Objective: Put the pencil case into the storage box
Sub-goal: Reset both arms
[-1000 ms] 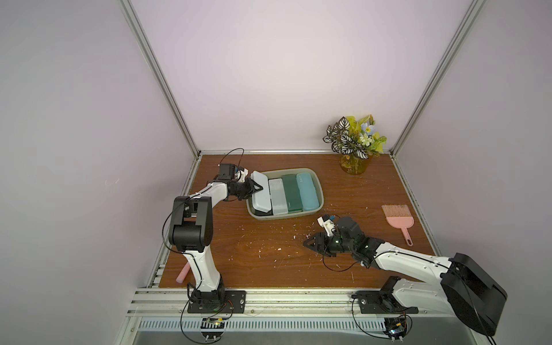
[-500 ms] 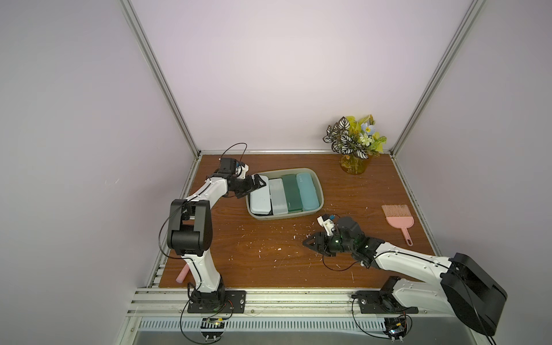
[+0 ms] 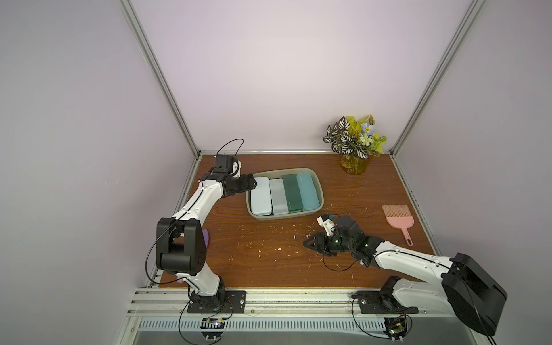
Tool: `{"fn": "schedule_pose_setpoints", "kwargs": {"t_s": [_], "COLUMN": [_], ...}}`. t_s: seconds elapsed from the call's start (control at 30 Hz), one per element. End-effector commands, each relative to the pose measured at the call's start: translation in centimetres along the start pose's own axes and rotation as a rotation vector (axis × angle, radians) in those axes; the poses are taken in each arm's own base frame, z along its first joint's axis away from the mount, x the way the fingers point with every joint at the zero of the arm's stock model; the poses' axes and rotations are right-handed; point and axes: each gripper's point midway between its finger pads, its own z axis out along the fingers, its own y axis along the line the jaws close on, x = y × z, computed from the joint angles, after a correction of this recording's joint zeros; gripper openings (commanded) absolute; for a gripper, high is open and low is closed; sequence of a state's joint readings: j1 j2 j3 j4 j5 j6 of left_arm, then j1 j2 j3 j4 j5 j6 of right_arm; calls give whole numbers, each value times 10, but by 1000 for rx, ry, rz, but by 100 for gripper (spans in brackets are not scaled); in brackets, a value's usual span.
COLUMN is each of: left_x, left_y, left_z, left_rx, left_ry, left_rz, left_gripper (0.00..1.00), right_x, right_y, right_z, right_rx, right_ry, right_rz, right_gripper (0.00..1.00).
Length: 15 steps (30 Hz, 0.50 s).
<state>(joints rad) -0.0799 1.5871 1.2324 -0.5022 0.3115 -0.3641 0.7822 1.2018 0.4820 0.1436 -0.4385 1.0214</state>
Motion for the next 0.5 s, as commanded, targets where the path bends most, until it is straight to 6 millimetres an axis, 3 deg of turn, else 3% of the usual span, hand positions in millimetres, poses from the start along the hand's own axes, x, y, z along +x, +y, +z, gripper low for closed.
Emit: {"fn": "schedule_pose_setpoints", "kwargs": {"t_s": [0.0,0.13,0.27,0.37,0.47], "left_x": [8,0,-6,-2,5], "left_y": [17,32,42,53,62], "left_z": [-28,-70,-104,-115,-112], "left_rx": [-147,-234,-175,-221,-254], "left_ry": [-64,-286,-511,-590,-629], "left_rz": [38,54,8,41,74], "left_gripper": [90,100,99,99,98], "right_x": [-38,-87,-140,-177,-204], "right_y": [2,-6,-26,-42,-63], "right_z": [-22,-53,-93,-131,-168], "right_rx": [191,430,607,722,820], "right_ry": [-127,-267,-420,-563,-718], "right_rz": [-169,-355,-390,-378,-367], "right_gripper": [51,60,66,69,71]}}
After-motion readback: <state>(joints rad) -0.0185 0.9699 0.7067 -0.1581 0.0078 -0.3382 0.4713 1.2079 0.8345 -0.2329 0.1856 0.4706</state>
